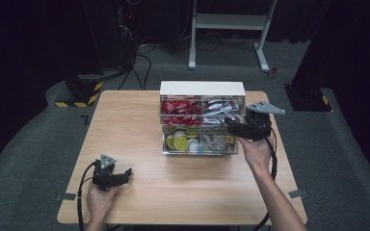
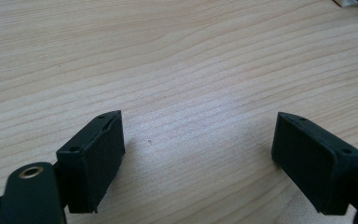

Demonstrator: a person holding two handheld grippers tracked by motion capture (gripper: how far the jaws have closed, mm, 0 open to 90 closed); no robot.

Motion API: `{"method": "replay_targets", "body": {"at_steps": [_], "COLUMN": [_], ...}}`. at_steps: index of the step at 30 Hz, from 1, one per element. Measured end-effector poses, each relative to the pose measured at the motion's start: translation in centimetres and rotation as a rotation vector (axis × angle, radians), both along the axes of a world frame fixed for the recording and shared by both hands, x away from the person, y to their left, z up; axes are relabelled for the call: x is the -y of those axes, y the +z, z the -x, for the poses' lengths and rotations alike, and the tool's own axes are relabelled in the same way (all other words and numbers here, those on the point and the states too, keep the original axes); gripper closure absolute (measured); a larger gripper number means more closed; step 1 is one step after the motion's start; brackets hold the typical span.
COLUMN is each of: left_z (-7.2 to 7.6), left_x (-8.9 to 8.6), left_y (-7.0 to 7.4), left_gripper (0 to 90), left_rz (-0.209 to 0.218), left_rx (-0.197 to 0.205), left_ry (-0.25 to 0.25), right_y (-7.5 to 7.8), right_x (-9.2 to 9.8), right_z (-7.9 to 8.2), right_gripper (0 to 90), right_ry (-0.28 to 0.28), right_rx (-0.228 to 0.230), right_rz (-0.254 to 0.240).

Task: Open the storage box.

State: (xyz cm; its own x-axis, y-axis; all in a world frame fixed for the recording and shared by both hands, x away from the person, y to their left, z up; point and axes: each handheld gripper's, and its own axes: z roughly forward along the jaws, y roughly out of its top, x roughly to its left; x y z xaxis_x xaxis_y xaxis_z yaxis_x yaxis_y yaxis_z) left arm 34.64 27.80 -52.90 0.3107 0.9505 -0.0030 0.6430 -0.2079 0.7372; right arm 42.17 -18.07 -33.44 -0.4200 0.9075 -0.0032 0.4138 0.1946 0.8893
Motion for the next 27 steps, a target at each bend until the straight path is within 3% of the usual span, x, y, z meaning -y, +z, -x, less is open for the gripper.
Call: {"method": "replay_targets", "body": {"at_steps": [27], "left_z": [0.1], "left_x": [0.1], "left_y": [0.0], "left_gripper": [17.7], "left_rz": [0.002], "left_rx": [0.002], "left_ry": [0.005], "right_y": [1.7], "right_x": [-0.1], "right_z": [-1.1], "right_gripper": [24.5], "right_ry": [0.006], "right_rx": [-0.051], "right_rz": [-0.042]}}
